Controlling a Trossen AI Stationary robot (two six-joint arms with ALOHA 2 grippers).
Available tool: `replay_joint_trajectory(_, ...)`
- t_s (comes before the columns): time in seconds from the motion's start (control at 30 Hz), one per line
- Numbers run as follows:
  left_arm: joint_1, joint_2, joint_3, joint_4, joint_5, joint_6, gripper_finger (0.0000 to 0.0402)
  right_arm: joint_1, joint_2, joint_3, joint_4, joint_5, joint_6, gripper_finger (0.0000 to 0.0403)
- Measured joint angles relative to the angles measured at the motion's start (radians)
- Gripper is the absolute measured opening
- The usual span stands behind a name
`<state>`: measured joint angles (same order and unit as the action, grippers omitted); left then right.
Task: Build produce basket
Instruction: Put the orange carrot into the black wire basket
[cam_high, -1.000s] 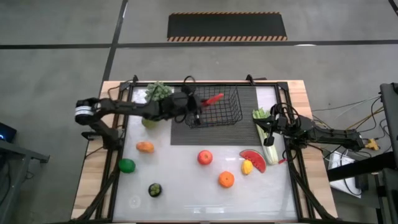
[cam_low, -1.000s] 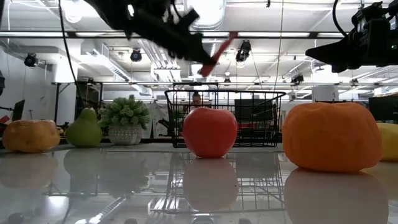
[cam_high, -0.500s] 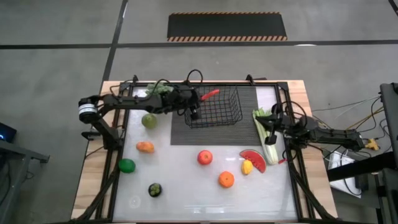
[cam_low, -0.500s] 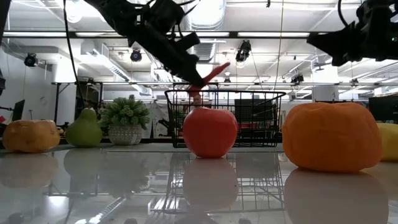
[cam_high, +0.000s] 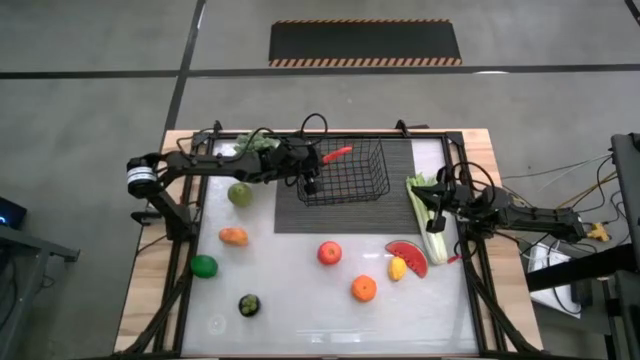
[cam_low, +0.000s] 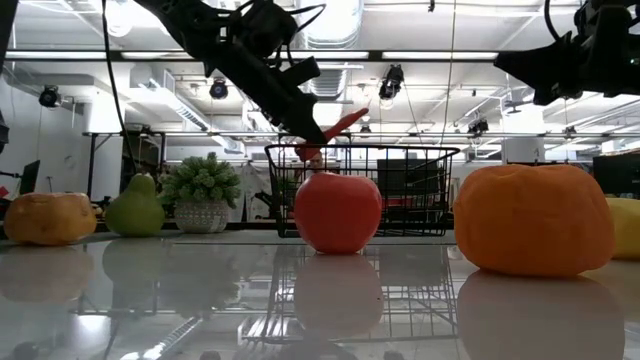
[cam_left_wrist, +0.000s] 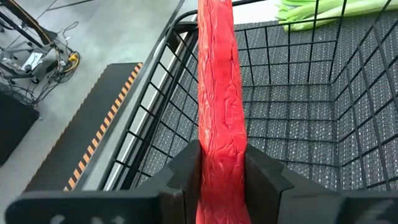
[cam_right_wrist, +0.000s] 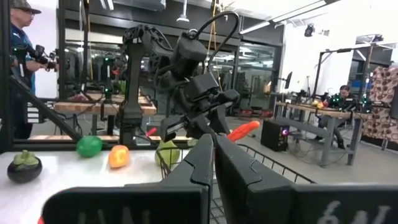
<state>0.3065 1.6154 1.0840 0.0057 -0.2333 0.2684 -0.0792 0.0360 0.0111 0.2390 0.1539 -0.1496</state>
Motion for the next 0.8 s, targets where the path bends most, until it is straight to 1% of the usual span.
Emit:
replay_joint_trajectory(0.23, 0.0, 0.0, -0.001, 0.002, 0.0, 0.026, 0.008, 0.0, 0.0, 0.0, 0.0, 0.0, 0.018, 0.0009)
replay_joint_trajectory(0.63, 0.0, 0.0, -0.002, 0.004, -0.001, 0.028, 0.0081, 0.0, 0.0, 0.0, 0.007, 0.001, 0.063, 0.0009)
replay_joint_trajectory(0.7, 0.0, 0.0, -0.002, 0.004, -0.001, 0.027, 0.0085, 0.0, 0.0, 0.0, 0.01, 0.003, 0.079, 0.0009)
replay_joint_trajectory(0.8, 0.0, 0.0, -0.002, 0.005, -0.002, 0.028, 0.0108, 0.0, 0.0, 0.0, 0.01, 0.004, 0.098, 0.0009)
